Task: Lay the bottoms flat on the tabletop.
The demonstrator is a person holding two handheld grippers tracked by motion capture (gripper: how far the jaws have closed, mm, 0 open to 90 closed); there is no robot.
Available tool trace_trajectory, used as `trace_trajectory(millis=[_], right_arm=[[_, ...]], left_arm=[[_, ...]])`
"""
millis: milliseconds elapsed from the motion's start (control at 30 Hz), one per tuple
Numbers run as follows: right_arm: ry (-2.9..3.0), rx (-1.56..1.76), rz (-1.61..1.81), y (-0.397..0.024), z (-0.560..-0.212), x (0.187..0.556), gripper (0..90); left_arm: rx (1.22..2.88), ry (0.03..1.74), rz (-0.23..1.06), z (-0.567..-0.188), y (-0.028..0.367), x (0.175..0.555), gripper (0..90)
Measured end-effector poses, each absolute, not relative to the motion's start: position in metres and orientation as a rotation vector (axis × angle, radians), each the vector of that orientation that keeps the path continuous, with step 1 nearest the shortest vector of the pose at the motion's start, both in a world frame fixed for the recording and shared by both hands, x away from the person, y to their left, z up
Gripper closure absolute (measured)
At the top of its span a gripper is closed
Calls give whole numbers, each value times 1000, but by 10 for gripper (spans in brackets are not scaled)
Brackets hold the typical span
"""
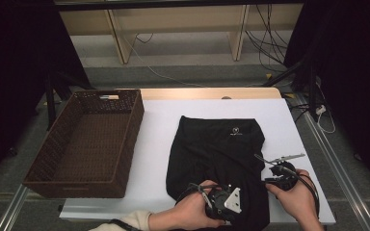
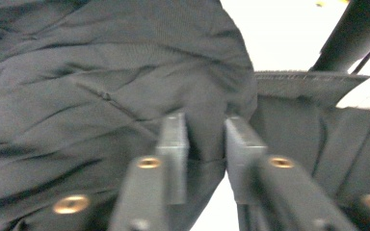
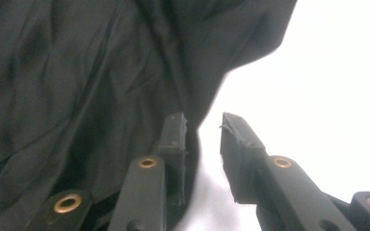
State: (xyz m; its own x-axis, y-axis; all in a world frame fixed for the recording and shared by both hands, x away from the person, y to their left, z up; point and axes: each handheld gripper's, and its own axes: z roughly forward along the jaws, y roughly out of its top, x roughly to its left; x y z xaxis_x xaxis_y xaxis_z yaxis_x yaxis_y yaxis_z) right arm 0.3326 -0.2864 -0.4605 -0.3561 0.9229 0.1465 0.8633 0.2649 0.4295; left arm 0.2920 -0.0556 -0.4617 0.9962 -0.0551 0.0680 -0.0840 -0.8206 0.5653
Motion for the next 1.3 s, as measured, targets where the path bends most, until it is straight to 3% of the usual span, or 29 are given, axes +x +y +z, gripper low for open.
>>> trace_trajectory(millis=[100, 367, 533, 800, 1067, 1300], right_arm=[[2426, 1662, 680, -281, -462, 328, 747], [2526, 1565, 630, -265, -461, 319, 893], [2549, 1551, 561, -263, -457, 316, 900], [2453, 1575, 471, -281, -444, 316, 900], [2342, 1465, 700, -270, -432, 316, 694], [2561, 1146, 1014, -196, -438, 314, 659]], left_arm=[[2542, -101, 68, -461, -51, 292, 863], [2514, -47, 49, -449, -24, 296, 861], [2505, -42, 27, -448, -14, 296, 851], [2475, 11, 57, -439, 0, 296, 691], [2476, 225, 192, -434, 61, 319, 594], [2512, 367, 181, -451, 102, 325, 548]])
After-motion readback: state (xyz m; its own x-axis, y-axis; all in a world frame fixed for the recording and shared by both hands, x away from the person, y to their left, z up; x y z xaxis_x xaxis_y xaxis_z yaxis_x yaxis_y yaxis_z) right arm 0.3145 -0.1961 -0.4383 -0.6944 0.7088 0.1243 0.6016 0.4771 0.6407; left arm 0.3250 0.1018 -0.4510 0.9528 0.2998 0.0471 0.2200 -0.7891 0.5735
